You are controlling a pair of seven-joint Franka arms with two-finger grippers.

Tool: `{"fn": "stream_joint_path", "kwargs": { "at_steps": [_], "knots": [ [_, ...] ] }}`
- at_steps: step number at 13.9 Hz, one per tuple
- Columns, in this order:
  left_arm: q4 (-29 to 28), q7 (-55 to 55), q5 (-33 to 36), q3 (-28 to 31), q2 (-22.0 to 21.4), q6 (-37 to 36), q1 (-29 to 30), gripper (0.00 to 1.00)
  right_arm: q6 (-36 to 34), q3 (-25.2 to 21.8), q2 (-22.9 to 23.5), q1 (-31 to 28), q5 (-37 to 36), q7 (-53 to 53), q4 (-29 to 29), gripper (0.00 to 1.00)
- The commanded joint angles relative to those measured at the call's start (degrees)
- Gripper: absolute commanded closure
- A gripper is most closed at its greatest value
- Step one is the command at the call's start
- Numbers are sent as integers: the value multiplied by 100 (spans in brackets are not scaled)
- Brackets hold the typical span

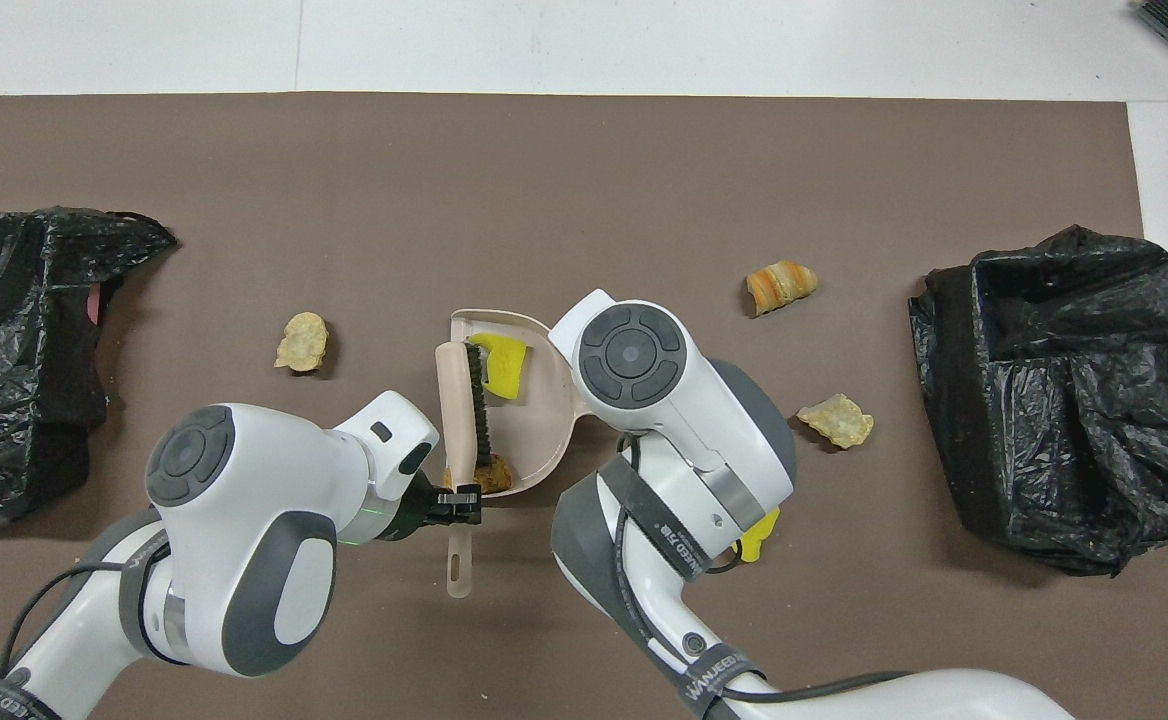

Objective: Sweep and dump trash in bin
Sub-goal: 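Sweep the nearby bread piece into the dustpan with the left gripper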

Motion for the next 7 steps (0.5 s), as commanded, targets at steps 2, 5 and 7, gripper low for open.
{"fn": "stream_joint_path", "kwargs": {
  "at_steps": [2,5,7],
  "knots": [
    [606,134,97,100,55,-835,568,100,127,41,-103,-31,-52,-102,-141,100],
    [748,90,1011,100,90,-978,1017,100,136,41,-103,-40,-43,-102,-141,100],
    [739,90,1511,100,108,-934,1359,100,215,41,-94,-40,44,-75,-141,100]
  ]
}}
